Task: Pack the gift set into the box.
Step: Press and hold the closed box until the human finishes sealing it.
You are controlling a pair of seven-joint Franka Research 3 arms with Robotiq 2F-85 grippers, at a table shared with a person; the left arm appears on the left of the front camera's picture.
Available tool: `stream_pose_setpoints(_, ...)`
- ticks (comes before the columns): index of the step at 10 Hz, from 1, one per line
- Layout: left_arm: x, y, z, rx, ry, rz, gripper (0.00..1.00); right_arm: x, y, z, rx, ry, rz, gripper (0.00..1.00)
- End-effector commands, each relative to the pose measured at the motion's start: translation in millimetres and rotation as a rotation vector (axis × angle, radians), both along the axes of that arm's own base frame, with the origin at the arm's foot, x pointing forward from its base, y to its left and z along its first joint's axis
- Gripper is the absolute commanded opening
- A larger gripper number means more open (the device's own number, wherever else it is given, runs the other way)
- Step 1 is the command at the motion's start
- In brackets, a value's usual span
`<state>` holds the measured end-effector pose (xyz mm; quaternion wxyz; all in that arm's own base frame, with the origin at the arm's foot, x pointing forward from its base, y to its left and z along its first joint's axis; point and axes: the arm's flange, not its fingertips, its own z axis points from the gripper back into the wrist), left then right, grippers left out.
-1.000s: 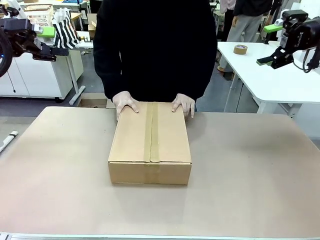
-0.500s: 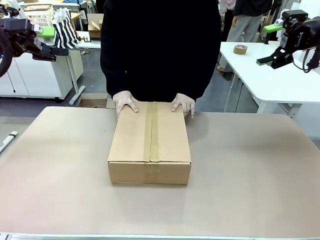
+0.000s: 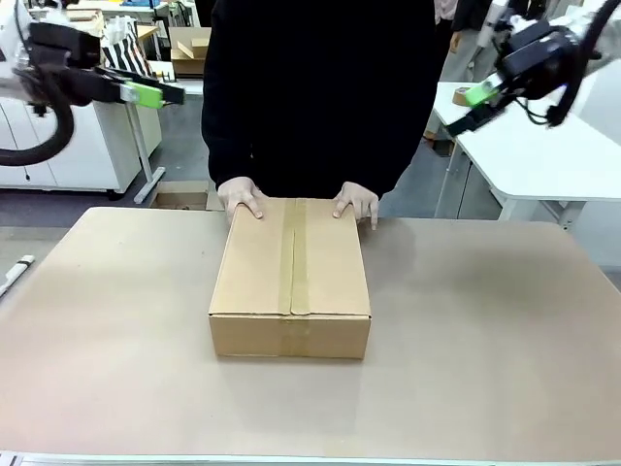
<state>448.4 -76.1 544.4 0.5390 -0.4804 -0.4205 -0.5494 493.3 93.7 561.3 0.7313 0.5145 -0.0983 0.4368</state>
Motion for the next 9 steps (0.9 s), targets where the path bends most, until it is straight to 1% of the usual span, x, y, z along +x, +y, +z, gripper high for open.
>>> stream_pose_setpoints(1,-12,-1,-6,0.018,-0.357,0.045,1.0,-22,16,-14,0.192,-0.521,0.22,1.0)
stream_pose_setpoints(2,-14,4,-2,0.021,-0.209,0.042,1.0,-15,17,-16,-0.014,-0.453,-0.065,1.0)
stream_pose_setpoints(3,-1,-8,4,0.02,-0.168,-0.001,1.0,-4,21,0,0.029,-0.154,0.066,1.0)
stream_pose_setpoints(4,-1,-8,4,0.02,-0.168,-0.001,1.0,-4,21,0,0.029,-0.154,0.066,1.0)
stream_pose_setpoints(5,-5,-6,5,0.03,-0.236,0.013,1.0,-6,27,0,0.02,-0.313,0.048,1.0)
stream_pose_setpoints(6,7,-16,-18,-0.006,-0.21,0.001,1.0,-1,65,-18,0.143,-0.557,0.21,1.0)
stream_pose_setpoints(7,18,-25,-44,-0.048,-0.197,0.021,1.0,0,86,-44,0.205,-0.699,0.234,1.0)
stream_pose_setpoints(8,22,-34,-75,-0.092,-0.171,0.029,1.0,-4,95,-73,0.214,-0.8,0.231,1.0)
stream_pose_setpoints(9,19,-48,-99,-0.119,-0.16,0.034,1.0,-10,99,-102,0.174,-0.864,0.221,1.0)
